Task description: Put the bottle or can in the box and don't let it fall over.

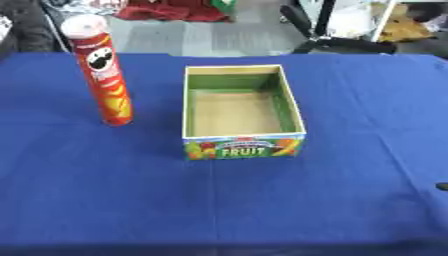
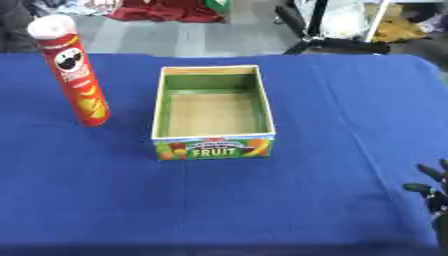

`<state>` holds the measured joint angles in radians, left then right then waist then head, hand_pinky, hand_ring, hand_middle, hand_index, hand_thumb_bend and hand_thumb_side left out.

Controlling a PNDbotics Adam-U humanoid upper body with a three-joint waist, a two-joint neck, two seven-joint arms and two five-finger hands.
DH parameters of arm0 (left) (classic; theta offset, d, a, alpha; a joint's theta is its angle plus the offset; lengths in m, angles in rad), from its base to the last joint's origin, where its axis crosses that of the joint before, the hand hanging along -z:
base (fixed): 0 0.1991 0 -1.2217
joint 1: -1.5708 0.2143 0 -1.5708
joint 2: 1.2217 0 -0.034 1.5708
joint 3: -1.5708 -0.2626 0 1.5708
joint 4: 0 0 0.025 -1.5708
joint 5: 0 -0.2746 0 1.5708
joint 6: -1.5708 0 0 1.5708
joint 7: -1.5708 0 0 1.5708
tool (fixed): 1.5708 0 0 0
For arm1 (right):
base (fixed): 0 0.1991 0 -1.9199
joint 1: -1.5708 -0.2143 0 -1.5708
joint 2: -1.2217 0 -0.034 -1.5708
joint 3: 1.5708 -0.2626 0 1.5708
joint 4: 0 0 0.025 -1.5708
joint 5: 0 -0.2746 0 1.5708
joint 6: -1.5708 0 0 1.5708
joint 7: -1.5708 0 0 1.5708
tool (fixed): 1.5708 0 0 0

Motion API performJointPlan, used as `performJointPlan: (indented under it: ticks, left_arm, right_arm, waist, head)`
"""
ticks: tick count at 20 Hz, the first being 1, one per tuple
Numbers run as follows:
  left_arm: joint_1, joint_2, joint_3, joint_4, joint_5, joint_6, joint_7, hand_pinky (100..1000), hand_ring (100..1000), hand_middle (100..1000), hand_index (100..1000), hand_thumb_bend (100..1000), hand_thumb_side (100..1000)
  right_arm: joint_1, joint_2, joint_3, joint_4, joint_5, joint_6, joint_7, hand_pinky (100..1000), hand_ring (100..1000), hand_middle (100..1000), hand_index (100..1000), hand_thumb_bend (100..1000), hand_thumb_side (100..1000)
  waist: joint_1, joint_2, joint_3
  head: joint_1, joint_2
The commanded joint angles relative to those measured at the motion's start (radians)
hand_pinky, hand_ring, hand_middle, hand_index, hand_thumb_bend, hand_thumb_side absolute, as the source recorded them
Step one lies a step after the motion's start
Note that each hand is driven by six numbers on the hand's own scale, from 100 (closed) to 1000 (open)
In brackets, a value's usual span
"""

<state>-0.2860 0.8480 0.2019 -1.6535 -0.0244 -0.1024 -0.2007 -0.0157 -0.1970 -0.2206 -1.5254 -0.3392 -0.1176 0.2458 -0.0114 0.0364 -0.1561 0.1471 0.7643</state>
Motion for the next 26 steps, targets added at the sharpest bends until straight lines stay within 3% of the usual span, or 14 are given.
performJointPlan:
  ticks: [1, 5, 9, 15, 18, 26]
  left_arm:
    - [-0.080, 0.105, -0.035, 0.044, -0.055, -0.001, -0.033, 796, 878, 868, 1000, 100, 751]
    - [-0.234, 0.127, -0.115, 0.177, -0.170, -0.002, -0.092, 827, 890, 881, 1000, 100, 727]
    - [-0.375, 0.082, -0.186, 0.347, -0.329, 0.008, -0.140, 823, 884, 879, 1000, 100, 734]
    - [-0.530, 0.008, -0.245, 0.526, -0.498, -0.038, -0.233, 804, 880, 874, 1000, 100, 838]
    - [-0.578, -0.012, -0.254, 0.579, -0.530, -0.062, -0.270, 803, 881, 875, 1000, 100, 872]
    - [-0.609, -0.049, -0.279, 0.621, -0.628, -0.101, -0.299, 791, 863, 867, 1000, 147, 829]
  right_arm:
    - [-0.002, -0.025, 0.002, -0.006, 0.004, -0.001, 0.006, 1000, 619, 827, 1000, 100, 723]
    - [0.001, -0.027, 0.009, -0.003, 0.005, 0.001, 0.013, 1000, 619, 826, 1000, 100, 724]
    - [0.001, -0.026, 0.013, -0.001, 0.004, 0.002, 0.019, 1000, 619, 826, 1000, 100, 724]
    - [0.004, -0.027, 0.013, -0.001, 0.002, 0.003, 0.020, 1000, 619, 826, 1000, 100, 723]
    - [0.005, -0.027, 0.014, 0.000, 0.002, 0.003, 0.021, 1000, 619, 826, 1000, 100, 723]
    - [0.006, -0.028, 0.015, -0.001, 0.001, 0.004, 0.023, 1000, 619, 826, 1000, 100, 722]
  waist:
    - [0.004, -0.011, -0.004]
    - [0.005, -0.015, -0.006]
    - [0.004, -0.018, -0.014]
    - [0.004, -0.026, -0.017]
    - [0.004, -0.027, -0.016]
    - [0.003, -0.030, -0.015]
  head:
    - [-0.002, 0.006]
    - [0.012, 0.006]
    - [0.015, 0.006]
    - [0.014, 0.006]
    - [0.015, 0.006]
    - [0.018, 0.006]
